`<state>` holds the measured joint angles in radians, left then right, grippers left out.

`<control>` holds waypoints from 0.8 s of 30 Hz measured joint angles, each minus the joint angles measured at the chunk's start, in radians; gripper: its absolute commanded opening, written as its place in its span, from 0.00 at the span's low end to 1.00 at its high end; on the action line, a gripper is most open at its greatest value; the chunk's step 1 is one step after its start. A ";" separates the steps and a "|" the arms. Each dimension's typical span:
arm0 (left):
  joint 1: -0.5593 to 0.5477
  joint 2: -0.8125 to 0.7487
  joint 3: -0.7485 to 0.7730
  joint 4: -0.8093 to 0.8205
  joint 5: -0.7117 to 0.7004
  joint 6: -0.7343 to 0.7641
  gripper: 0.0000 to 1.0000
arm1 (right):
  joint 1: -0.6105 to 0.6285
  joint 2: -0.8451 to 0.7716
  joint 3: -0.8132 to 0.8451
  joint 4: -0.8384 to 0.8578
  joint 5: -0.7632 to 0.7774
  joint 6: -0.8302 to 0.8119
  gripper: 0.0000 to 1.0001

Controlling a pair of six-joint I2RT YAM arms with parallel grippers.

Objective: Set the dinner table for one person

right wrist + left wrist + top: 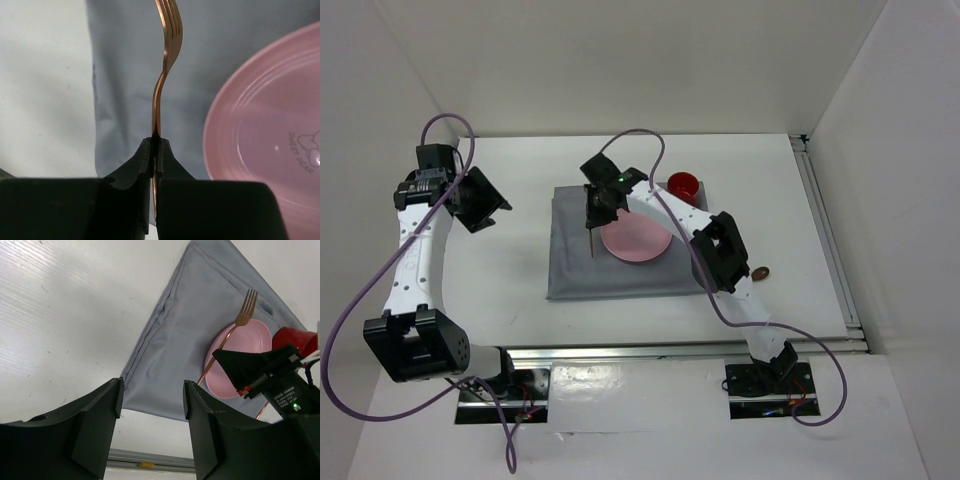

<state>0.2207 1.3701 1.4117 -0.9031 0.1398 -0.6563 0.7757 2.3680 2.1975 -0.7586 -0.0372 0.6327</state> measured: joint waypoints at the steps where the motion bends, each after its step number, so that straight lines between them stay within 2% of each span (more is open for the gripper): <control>1: 0.000 0.000 -0.003 -0.002 0.003 0.001 0.67 | -0.004 0.004 -0.010 0.001 -0.002 0.020 0.00; 11: 0.000 0.000 -0.010 -0.013 0.024 0.005 0.67 | 0.002 0.039 -0.047 0.041 -0.029 0.111 0.01; 15: 0.000 0.000 -0.026 -0.012 0.040 0.006 0.67 | 0.006 0.072 -0.047 0.059 -0.032 0.119 0.12; 18: 0.000 0.000 -0.035 -0.013 0.048 0.007 0.67 | 0.006 0.100 -0.047 0.060 -0.040 0.125 0.26; 19: 0.000 0.000 -0.035 -0.014 0.049 0.009 0.67 | 0.006 0.107 -0.047 0.061 -0.044 0.128 0.38; 24: 0.000 0.000 -0.035 -0.013 0.057 0.025 0.67 | 0.006 0.108 -0.047 0.069 -0.055 0.130 0.53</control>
<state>0.2207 1.3701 1.3762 -0.9161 0.1970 -0.6315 0.7822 2.4760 2.1502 -0.6895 -0.0925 0.7624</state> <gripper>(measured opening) 0.670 0.478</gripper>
